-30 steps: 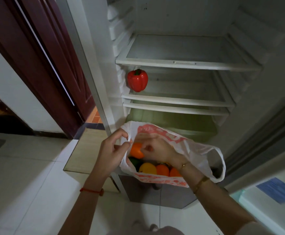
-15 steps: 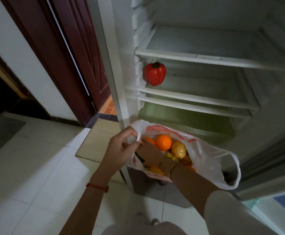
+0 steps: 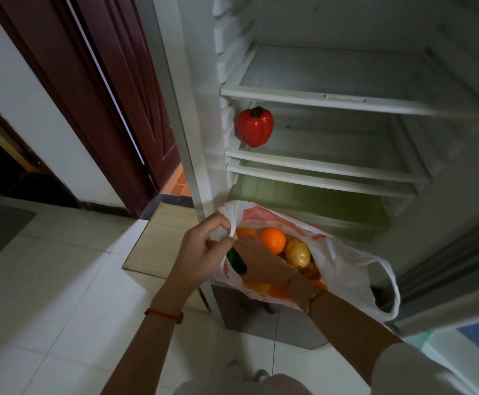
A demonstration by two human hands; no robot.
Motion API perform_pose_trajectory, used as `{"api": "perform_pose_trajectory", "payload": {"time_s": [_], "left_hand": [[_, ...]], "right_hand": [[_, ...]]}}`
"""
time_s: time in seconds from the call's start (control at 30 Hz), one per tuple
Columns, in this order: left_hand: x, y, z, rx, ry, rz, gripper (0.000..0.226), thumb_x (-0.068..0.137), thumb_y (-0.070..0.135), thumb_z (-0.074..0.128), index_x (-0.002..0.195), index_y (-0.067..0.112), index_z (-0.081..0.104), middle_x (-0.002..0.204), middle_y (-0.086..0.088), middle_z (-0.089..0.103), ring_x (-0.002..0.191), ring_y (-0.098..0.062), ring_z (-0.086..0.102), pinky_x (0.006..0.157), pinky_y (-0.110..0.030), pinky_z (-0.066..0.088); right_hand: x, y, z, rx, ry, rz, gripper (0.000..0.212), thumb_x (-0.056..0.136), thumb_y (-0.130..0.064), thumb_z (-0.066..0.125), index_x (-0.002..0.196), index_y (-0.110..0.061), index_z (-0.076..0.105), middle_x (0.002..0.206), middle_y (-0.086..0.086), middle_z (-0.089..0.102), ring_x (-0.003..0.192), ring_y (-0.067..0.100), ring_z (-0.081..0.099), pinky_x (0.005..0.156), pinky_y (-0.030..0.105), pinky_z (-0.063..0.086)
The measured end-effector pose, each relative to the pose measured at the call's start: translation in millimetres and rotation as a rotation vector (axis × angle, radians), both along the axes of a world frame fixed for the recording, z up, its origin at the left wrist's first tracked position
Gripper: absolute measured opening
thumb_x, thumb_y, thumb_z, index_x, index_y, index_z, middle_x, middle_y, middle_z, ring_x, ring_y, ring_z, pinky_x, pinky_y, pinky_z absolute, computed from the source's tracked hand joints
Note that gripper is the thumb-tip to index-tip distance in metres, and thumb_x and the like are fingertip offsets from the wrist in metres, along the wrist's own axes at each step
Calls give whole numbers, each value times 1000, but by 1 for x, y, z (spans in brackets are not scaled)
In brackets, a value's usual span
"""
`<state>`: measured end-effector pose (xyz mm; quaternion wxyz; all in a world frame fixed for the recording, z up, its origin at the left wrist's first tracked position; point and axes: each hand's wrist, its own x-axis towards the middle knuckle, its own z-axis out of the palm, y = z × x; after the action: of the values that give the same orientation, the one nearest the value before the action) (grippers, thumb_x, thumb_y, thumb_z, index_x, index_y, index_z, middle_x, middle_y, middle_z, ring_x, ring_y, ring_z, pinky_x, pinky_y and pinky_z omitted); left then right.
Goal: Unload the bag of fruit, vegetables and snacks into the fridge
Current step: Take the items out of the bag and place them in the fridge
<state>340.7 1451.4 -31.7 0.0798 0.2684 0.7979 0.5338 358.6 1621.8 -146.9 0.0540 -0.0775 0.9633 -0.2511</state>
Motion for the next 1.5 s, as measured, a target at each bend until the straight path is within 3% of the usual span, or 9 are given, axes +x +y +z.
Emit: {"api": "perform_pose_trajectory", "payload": {"time_s": [0.07,0.2,0.4,0.53,0.6,0.73,1.07,1.27,1.5], "left_hand": [[0,3,1,27,-22,-10,4,83,16,61,86,13,60,64,-17,56,46,-31,51,45,-33,37],[0,8,1,24,-15,-21,12,88,1,63,84,11,59,53,9,49,40,-6,40,45,-20,32],[-1,18,6,23,28,20,13,88,6,65,82,15,59,55,5,46,41,-8,37,44,-24,30],[-4,23,14,46,28,2,10,79,27,60,82,18,60,69,-22,56,46,-28,47,48,-31,34],[-5,26,16,44,20,-8,18,76,32,58,84,17,61,77,-24,60,58,-44,56,49,-40,42],[-8,29,16,33,16,6,9,77,26,58,85,21,61,81,-25,62,70,-48,61,58,-53,51],[-12,29,18,12,-40,1,7,80,23,60,86,20,60,79,-33,59,58,-51,60,49,-56,47],[-13,32,19,31,-53,5,9,80,23,60,87,17,60,80,-28,61,63,-49,61,50,-49,49],[-11,34,16,48,-58,-16,14,79,30,60,87,18,61,83,-21,64,70,-50,63,58,-60,52]], "right_hand": [[7,7,4,-88,91,-154,49,81,-33,68,127,-32,50,124,-6,58,118,15,56,101,25,40],[29,26,19,-387,108,-310,75,69,-30,84,131,-38,43,133,-16,50,125,1,47,109,25,41],[49,44,58,-550,289,-418,77,69,-27,83,136,-27,45,131,-6,55,121,6,54,102,31,49],[52,56,95,-679,412,-438,77,73,-11,82,139,-19,43,137,3,48,126,10,52,101,25,49],[45,63,114,-649,540,-497,76,73,-12,82,139,-17,43,138,3,47,126,12,51,101,24,48],[13,84,140,-555,705,-594,75,76,-15,80,140,-14,42,133,2,45,122,13,51,101,27,49],[-71,109,152,-509,628,-687,79,76,-12,79,143,-9,38,138,12,39,126,23,47,108,40,45],[-87,109,151,-518,632,-740,82,73,-13,83,141,-7,37,137,13,39,127,25,45,110,38,43],[-57,107,142,-485,713,-811,76,78,-25,80,139,-10,38,135,7,45,123,16,47,104,25,43]]}}
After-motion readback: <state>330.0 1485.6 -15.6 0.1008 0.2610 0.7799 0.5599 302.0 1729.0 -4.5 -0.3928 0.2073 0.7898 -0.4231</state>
